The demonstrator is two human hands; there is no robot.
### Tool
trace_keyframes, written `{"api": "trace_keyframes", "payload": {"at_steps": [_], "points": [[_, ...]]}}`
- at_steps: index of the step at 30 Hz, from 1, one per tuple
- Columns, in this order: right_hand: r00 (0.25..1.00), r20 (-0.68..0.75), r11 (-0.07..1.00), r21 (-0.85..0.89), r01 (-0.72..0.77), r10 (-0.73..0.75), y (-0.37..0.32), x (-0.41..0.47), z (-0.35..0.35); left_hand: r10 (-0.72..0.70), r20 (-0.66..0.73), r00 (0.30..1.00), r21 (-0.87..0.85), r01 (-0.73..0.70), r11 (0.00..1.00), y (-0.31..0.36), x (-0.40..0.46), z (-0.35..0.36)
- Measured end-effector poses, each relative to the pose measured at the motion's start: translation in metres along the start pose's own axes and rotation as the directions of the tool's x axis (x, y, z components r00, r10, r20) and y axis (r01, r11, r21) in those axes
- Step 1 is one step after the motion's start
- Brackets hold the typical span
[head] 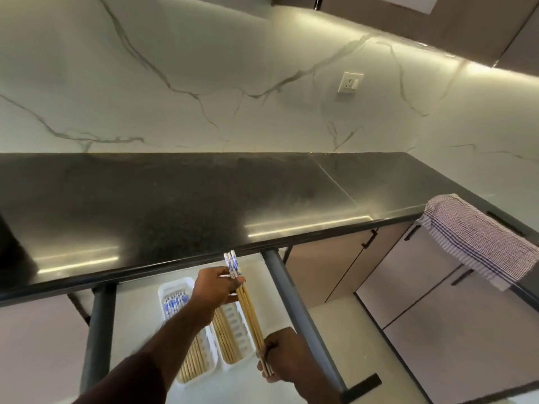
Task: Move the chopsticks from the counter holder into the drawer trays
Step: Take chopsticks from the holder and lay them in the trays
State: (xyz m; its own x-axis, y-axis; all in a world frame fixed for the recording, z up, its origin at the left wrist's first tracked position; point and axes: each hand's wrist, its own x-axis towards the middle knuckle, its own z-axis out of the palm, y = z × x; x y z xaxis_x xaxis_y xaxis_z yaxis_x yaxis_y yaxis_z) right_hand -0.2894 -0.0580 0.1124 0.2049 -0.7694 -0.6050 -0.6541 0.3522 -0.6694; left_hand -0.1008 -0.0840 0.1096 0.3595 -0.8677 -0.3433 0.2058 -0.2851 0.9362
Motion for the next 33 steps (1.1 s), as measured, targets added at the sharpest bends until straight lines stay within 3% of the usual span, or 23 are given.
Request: {"api": "trace_keyframes", "payload": {"at_steps": [10, 17, 24, 27, 33], "points": [[0.987, -0.001, 0.953, -0.259, -0.157, 0.162, -0.002, 0.088, 0.018, -0.267, -0.017, 0.963, 0.065, 0.268, 0.961, -0.062, 0.065, 0.000], [0.986, 0.013, 0.910, -0.387, -0.150, 0.168, -0.002, 0.133, 0.038, -0.326, -0.115, 0.938, 0.172, 0.342, 0.924, -0.090, 0.089, 0.004], [0.992, -0.008, 0.879, -0.463, -0.116, 0.127, 0.004, 0.159, 0.052, -0.237, -0.098, 0.967, 0.465, 0.255, 0.848, -0.113, 0.104, 0.007], [0.997, -0.026, 0.853, -0.516, -0.078, 0.075, 0.011, 0.165, 0.062, -0.186, -0.022, 0.982, 0.633, 0.158, 0.758, -0.121, 0.111, 0.007], [0.997, -0.069, 0.823, -0.568, -0.022, -0.021, 0.018, 0.167, 0.074, -0.156, 0.057, 0.986, 0.751, 0.060, 0.658, -0.132, 0.118, 0.009]]}}
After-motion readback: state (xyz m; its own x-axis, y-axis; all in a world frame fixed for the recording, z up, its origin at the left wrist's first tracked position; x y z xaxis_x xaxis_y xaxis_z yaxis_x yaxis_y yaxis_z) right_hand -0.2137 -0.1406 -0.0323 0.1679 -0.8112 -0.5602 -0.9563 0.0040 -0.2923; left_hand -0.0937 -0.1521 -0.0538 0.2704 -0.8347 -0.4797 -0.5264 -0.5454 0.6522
